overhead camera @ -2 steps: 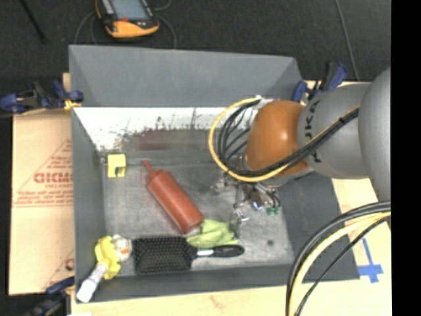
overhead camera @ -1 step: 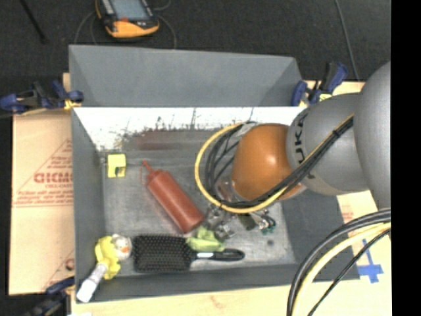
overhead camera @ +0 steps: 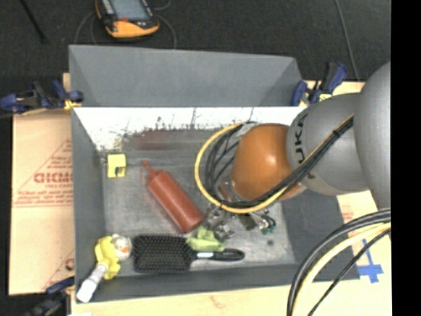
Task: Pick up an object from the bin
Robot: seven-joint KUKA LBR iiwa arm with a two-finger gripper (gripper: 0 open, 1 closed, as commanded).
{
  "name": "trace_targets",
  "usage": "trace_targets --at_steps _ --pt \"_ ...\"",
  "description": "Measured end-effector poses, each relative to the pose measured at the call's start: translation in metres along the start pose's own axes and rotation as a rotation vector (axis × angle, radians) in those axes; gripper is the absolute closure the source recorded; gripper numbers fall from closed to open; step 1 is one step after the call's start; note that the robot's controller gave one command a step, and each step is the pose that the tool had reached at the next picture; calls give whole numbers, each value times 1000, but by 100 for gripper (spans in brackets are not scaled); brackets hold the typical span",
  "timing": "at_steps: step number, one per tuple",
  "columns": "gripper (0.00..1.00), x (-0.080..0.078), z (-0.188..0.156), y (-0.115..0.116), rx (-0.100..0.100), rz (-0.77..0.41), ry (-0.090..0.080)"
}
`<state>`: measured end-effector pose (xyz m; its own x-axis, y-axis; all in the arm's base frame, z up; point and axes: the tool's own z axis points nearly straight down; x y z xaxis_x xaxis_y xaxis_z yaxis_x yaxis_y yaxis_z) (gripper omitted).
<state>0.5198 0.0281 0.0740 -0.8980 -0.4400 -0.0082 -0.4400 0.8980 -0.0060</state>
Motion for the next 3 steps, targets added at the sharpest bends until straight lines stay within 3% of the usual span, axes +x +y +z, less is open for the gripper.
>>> trace_targets --at_steps 2,3 --pt "100 2 -22 0 -5 1 9" --pt "100 0 -34 -1 -3 2 4"
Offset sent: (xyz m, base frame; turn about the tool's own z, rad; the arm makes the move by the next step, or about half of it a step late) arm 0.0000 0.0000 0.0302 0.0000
